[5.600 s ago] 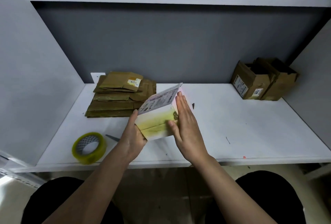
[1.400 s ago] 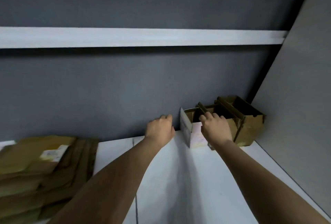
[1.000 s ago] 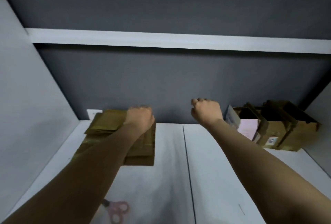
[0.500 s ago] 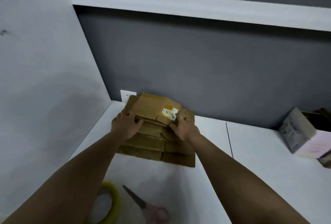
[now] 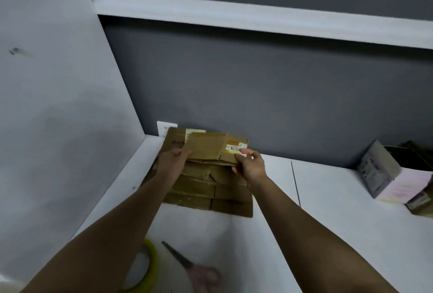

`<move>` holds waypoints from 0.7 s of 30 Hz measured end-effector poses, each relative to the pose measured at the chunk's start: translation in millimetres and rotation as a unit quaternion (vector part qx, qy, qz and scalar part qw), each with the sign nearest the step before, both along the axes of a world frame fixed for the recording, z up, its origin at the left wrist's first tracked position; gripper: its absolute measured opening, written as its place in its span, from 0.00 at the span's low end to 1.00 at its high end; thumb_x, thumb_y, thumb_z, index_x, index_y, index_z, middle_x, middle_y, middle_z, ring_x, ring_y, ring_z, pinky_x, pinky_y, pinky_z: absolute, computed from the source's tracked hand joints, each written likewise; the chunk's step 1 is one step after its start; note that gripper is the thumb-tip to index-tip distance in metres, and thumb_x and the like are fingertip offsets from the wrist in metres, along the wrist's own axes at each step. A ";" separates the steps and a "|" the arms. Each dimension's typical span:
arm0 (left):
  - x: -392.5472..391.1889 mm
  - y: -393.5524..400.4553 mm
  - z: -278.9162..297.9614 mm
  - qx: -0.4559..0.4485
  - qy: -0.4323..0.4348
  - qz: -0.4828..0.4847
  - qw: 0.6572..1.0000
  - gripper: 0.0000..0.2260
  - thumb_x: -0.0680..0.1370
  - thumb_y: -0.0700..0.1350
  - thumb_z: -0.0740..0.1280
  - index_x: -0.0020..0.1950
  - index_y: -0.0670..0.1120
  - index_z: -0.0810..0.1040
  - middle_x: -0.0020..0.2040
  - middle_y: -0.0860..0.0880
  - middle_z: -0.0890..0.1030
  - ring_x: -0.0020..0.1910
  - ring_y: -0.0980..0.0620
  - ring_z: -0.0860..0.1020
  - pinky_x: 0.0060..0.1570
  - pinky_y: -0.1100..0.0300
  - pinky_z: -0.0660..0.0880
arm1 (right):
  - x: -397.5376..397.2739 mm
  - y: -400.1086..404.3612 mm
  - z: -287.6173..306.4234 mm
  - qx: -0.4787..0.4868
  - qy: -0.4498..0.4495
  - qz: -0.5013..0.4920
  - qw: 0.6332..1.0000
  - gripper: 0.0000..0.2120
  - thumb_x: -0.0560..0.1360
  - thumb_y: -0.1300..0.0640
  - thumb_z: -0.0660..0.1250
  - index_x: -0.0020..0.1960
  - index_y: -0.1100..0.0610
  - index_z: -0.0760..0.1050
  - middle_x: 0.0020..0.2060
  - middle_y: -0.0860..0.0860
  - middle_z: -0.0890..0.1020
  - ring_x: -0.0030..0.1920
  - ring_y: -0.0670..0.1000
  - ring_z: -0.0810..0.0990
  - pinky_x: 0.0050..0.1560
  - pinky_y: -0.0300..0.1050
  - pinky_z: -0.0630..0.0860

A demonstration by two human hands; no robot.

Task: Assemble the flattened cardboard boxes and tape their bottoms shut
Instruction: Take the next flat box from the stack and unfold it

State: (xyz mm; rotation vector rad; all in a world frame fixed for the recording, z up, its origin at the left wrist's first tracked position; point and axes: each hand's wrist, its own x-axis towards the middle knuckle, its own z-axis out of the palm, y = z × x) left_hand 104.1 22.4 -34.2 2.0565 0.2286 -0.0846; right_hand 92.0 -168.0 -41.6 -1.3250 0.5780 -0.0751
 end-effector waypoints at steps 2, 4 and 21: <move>-23.2 -10.5 17.3 -0.054 0.003 -0.013 0.998 0.06 0.80 0.48 0.61 0.48 0.46 0.74 0.47 0.48 0.75 0.42 0.53 0.72 0.45 0.57 0.69 | -28.0 -16.5 18.4 -0.014 -0.001 -0.002 1.000 0.12 0.78 0.67 0.63 0.61 0.59 0.73 0.55 0.56 0.76 0.47 0.55 0.78 0.29 0.37 0.78; -47.5 -19.8 28.6 -0.148 0.023 -0.022 0.988 0.05 0.80 0.44 0.63 0.52 0.44 0.76 0.53 0.47 0.76 0.51 0.49 0.76 0.53 0.54 0.73 | -56.9 -32.4 34.3 -0.022 -0.005 0.003 1.000 0.11 0.79 0.67 0.61 0.59 0.59 0.75 0.56 0.57 0.77 0.46 0.55 0.79 0.34 0.38 0.79; -224.3 -79.6 18.2 -0.320 0.088 -0.122 0.935 0.23 0.77 0.35 0.67 0.71 0.46 0.70 0.57 0.50 0.77 0.48 0.54 0.79 0.39 0.67 0.79 | -268.8 -119.4 25.1 -0.061 -0.056 0.153 0.985 0.29 0.74 0.67 0.69 0.71 0.50 0.67 0.60 0.49 0.76 0.53 0.46 0.79 0.51 0.38 0.76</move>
